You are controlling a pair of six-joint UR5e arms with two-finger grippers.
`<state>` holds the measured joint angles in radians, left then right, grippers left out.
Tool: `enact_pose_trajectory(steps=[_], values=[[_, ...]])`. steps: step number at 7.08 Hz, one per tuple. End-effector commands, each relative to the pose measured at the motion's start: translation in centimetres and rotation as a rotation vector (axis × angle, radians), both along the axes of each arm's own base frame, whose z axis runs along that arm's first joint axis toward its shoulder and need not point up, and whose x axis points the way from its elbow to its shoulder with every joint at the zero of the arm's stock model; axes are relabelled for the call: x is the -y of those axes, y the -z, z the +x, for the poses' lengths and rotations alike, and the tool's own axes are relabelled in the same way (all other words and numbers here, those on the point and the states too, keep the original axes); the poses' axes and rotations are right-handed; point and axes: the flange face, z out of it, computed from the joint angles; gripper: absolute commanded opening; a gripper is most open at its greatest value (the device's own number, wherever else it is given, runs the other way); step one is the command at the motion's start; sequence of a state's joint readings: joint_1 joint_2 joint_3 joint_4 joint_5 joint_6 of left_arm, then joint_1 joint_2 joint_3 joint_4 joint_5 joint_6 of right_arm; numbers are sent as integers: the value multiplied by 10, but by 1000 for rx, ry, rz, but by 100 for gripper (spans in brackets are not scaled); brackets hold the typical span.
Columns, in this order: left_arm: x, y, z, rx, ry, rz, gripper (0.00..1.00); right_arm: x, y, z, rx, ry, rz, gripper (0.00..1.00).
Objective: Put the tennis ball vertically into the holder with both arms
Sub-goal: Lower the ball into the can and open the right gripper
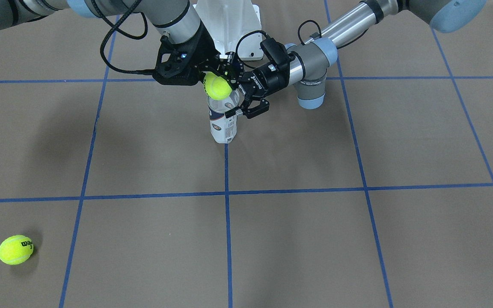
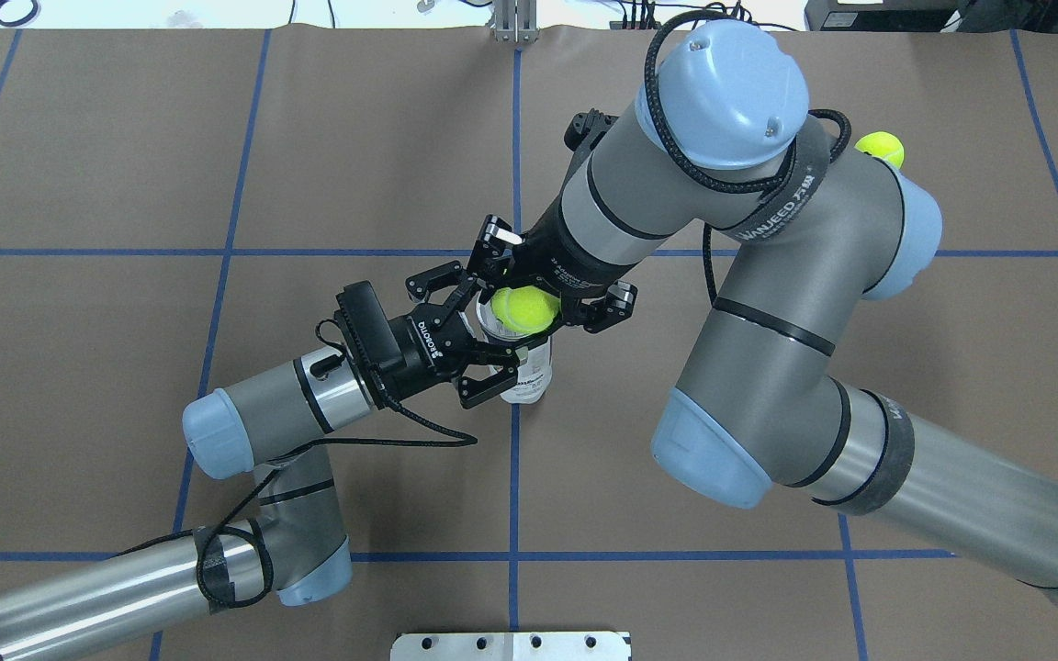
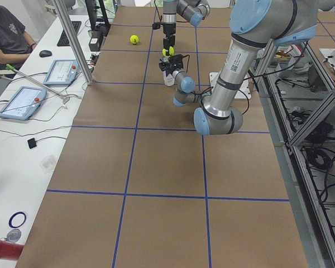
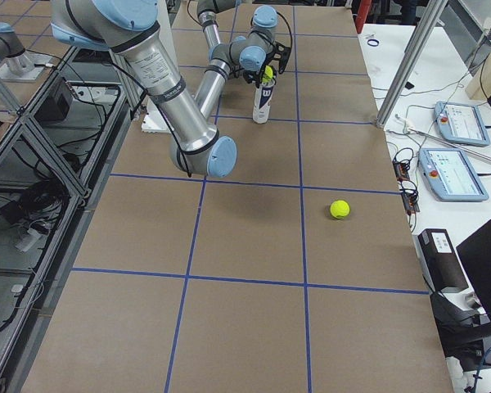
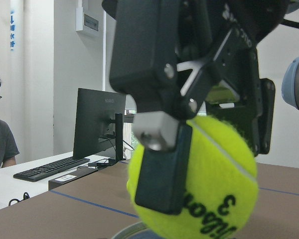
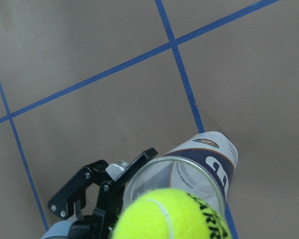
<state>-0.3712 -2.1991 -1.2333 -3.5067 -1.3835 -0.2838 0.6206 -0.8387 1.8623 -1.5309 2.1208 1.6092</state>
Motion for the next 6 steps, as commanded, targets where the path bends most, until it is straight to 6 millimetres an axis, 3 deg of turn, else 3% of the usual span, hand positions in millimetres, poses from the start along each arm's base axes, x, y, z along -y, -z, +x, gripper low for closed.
enact_pose_trajectory(steps=[1, 3, 4, 5, 6], values=[[0, 0, 0, -2, 4, -2, 82, -1, 0, -1, 1, 2, 1, 42], [0, 0, 0, -2, 3, -3, 83, -2, 0, -1, 1, 4, 0, 47], [0, 0, 0, -2, 3, -3, 84, -2, 0, -2, -1, 1, 3, 65], [0, 0, 0, -2, 3, -3, 84, -3, 0, -3, -4, -6, 7, 98], [0, 0, 0, -2, 3, -3, 84, -4, 0, -2, -2, -5, 9, 99]])
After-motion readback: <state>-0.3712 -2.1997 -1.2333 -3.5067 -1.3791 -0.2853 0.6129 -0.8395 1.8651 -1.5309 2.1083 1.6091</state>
